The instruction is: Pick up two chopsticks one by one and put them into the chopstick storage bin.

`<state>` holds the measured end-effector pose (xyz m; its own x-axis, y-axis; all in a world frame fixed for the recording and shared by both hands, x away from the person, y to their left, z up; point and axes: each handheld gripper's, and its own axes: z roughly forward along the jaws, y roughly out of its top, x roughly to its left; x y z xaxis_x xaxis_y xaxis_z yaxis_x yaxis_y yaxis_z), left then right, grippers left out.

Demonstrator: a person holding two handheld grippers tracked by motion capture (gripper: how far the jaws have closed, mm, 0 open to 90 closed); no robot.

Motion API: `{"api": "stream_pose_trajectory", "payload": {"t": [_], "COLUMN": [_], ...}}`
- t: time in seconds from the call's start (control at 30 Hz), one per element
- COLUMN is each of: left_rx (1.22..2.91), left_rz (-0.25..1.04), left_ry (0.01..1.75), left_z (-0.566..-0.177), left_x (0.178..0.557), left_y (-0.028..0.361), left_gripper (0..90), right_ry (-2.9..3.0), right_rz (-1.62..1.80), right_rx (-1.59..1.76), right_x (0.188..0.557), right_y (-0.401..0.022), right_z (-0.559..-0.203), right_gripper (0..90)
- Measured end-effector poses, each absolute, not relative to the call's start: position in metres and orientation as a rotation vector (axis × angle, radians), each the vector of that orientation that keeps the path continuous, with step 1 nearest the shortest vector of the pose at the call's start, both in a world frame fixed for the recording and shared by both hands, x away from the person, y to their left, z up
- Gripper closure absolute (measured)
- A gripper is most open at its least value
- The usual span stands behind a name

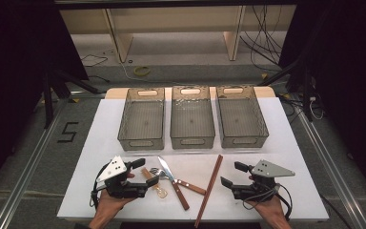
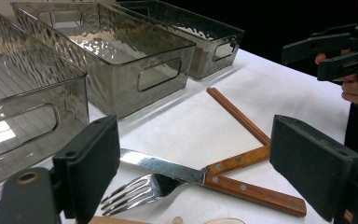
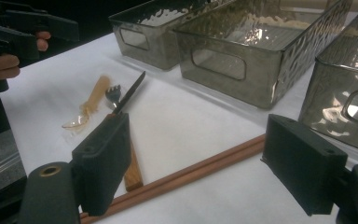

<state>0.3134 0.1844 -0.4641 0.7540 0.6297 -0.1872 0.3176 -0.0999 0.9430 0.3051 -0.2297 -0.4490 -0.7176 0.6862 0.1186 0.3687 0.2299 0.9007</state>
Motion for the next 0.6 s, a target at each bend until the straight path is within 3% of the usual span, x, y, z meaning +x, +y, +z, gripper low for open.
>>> {"api": "stream_pose_trajectory", "payload": {"t": [0.6], "left_rx": [1.701], "left_rz": [0.317], "left_ry": [0.767], "left_z": [-0.464], "left_x": [0.315], "left_y": [0.186], "left_gripper": [15.8], "right_ry": [2.287], "right_rz": [1.056], "right_rx": [1.21], "right_x": [0.33], "right_y": [-0.206], "right_z": [-0.441], "right_gripper": [27.1]}}
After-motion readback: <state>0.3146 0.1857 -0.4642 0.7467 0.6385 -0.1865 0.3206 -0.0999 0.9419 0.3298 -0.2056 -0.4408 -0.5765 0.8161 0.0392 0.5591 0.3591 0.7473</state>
